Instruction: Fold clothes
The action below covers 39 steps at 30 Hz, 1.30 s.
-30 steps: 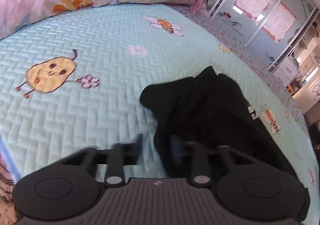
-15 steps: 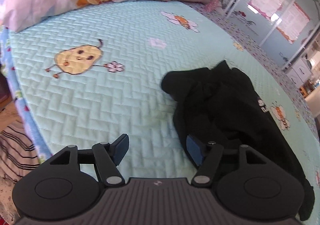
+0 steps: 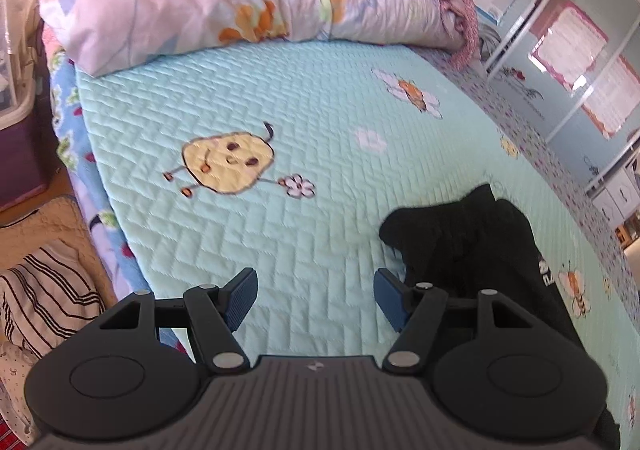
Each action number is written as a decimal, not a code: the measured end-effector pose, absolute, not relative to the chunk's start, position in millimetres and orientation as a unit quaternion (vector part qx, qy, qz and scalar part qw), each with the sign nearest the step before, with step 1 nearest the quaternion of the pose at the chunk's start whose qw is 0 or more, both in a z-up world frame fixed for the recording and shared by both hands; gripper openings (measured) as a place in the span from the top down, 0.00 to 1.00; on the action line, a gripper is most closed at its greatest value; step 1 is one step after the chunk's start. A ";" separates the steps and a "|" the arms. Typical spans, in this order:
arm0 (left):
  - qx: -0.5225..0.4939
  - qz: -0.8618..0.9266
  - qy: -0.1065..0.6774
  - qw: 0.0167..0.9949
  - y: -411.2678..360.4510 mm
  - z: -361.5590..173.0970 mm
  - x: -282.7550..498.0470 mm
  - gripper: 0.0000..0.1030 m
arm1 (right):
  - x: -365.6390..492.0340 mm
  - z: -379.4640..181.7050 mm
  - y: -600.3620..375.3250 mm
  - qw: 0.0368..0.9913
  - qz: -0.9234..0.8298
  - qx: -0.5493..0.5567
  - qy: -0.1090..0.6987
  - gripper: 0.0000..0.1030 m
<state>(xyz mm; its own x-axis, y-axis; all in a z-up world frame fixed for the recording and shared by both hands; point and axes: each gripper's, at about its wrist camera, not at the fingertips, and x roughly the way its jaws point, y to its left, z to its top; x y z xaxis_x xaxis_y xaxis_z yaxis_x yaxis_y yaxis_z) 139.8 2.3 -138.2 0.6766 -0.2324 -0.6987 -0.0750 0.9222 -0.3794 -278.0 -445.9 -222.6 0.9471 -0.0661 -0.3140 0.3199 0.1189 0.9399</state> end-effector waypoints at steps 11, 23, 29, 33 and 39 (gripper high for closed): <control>-0.186 -0.007 0.379 0.907 30.7 -123.1 140.4 0.34 | -354.5 -171.8 -567.0 0.793 -0.329 0.511 0.040 0.28; -0.090 -0.061 0.296 0.949 -49.6 -77.5 102.6 0.34 | -176.4 -211.6 -651.1 0.795 -0.484 0.074 0.358 0.28; 0.014 -0.153 0.253 0.955 -137.8 -70.8 81.8 0.34 | -173.1 -221.1 -640.0 0.796 -0.497 0.134 0.317 0.28; 0.035 -0.226 0.255 0.940 -194.2 -78.3 81.1 0.32 | -227.0 -202.9 -636.2 0.814 -0.489 0.137 0.281 0.27; 0.026 -0.286 0.269 0.919 -238.5 -94.0 78.8 0.32 | -326.1 -164.8 -672.4 0.823 -0.454 0.184 0.289 0.27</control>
<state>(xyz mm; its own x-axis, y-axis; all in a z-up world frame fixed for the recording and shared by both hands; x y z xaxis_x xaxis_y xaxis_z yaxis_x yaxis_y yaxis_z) 78.8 -238.5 -94.0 0.6915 -0.5115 -0.5101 0.5393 0.8354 -0.1067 -326.1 -672.4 -164.8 0.4209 -0.6401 -0.6428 0.8530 0.5204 0.0403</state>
